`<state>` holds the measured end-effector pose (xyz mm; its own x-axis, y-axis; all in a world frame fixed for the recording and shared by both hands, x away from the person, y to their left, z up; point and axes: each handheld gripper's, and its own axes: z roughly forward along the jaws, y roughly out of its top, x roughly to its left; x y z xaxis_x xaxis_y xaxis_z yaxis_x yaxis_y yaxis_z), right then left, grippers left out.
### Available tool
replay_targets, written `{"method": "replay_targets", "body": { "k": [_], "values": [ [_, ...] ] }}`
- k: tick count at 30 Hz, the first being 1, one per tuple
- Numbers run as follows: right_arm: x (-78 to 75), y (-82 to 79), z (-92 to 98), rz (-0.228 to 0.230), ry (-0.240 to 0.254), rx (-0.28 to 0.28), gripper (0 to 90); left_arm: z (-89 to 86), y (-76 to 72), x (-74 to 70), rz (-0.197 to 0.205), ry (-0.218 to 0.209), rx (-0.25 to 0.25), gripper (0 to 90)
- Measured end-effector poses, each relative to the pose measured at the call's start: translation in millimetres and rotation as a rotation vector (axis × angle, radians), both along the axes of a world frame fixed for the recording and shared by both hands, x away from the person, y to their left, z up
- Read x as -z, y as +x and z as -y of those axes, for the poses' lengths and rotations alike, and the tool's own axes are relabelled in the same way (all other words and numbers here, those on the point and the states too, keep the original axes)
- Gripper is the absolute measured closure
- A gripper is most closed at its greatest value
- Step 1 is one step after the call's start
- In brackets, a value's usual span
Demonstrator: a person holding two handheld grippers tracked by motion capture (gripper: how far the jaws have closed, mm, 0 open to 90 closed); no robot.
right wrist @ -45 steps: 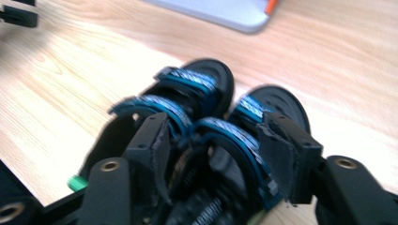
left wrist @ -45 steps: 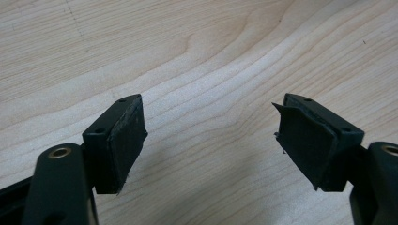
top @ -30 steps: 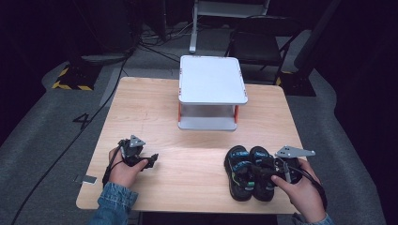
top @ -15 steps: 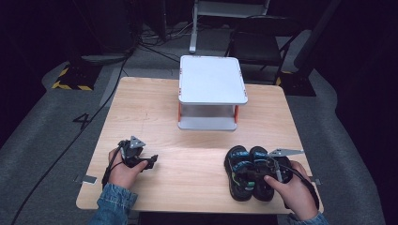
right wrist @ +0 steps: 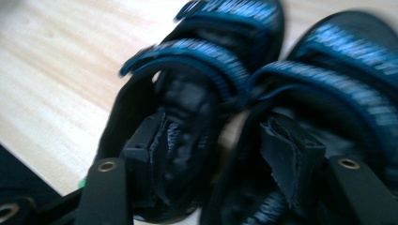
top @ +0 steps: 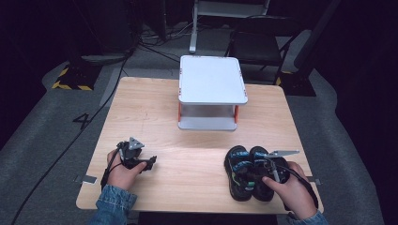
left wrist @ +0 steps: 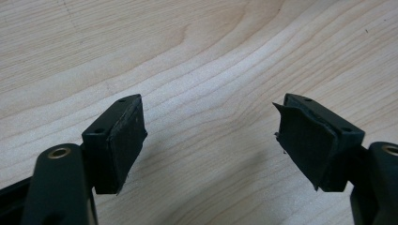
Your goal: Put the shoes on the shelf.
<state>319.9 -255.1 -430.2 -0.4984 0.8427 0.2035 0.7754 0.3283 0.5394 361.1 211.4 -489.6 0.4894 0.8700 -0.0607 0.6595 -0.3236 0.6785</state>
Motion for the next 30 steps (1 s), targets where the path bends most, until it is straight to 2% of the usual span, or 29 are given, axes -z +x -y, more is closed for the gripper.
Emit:
{"method": "replay_targets", "body": {
  "k": [7,12,17,19,28,30],
  "values": [
    [5.7,-2.6,-8.3,0.016,-0.010,0.019,48.8,-0.4,0.4,1.2,-0.004,0.001,0.000,23.8],
    [6.6,-4.2,-8.1,-0.006,-0.043,-0.002,58.7,1.3,0.4,2.4,-0.006,0.016,0.000,23.8],
    [7.6,-3.4,-8.6,0.003,-0.076,0.000,66.0,1.6,0.3,2.5,-0.007,0.015,0.004,23.8],
    [8.6,-3.0,-7.4,0.004,-0.091,-0.003,73.1,1.6,0.1,2.5,-0.007,0.015,0.008,23.8],
    [6.4,2.6,-2.4,-0.037,-0.068,-0.023,81.1,-0.9,-1.8,2.2,0.000,0.009,-0.005,23.8],
    [3.2,4.0,0.3,-0.027,-0.074,-0.020,81.7,-2.9,-2.6,1.9,0.004,0.008,-0.005,23.8]
  ]
}}
